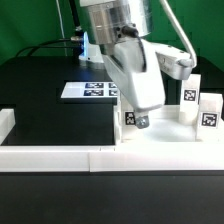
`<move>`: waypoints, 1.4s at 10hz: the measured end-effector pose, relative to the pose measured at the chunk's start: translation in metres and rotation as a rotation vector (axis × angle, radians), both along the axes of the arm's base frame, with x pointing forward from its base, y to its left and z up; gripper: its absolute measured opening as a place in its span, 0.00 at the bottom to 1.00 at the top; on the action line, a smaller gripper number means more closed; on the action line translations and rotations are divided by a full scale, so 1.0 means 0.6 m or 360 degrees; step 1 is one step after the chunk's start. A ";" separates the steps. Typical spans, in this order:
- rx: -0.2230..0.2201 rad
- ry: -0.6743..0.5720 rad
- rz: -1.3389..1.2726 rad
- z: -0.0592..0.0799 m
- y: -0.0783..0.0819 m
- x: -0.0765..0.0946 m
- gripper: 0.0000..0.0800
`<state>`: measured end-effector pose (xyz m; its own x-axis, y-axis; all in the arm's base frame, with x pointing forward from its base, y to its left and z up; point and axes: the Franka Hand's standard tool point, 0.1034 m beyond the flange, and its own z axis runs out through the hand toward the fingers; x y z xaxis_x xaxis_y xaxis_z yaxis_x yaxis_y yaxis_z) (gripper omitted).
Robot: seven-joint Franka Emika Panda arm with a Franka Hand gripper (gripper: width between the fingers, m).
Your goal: Assemble square table
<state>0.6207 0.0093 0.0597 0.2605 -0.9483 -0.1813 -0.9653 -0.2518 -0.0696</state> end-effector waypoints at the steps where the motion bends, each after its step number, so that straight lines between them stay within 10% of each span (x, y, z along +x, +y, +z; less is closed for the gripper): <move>1: 0.0002 -0.0046 0.0265 0.003 -0.010 0.000 0.76; 6: -0.0029 -0.0169 0.0984 0.002 -0.015 -0.001 0.81; 9: -0.0191 -0.0263 0.1823 0.012 -0.011 0.015 0.81; 14: -0.0182 -0.0222 0.1516 0.009 -0.012 0.014 0.36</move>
Offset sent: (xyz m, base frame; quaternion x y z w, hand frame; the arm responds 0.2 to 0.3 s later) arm 0.0000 0.0000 0.0000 0.0000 0.0000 -0.1938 0.9810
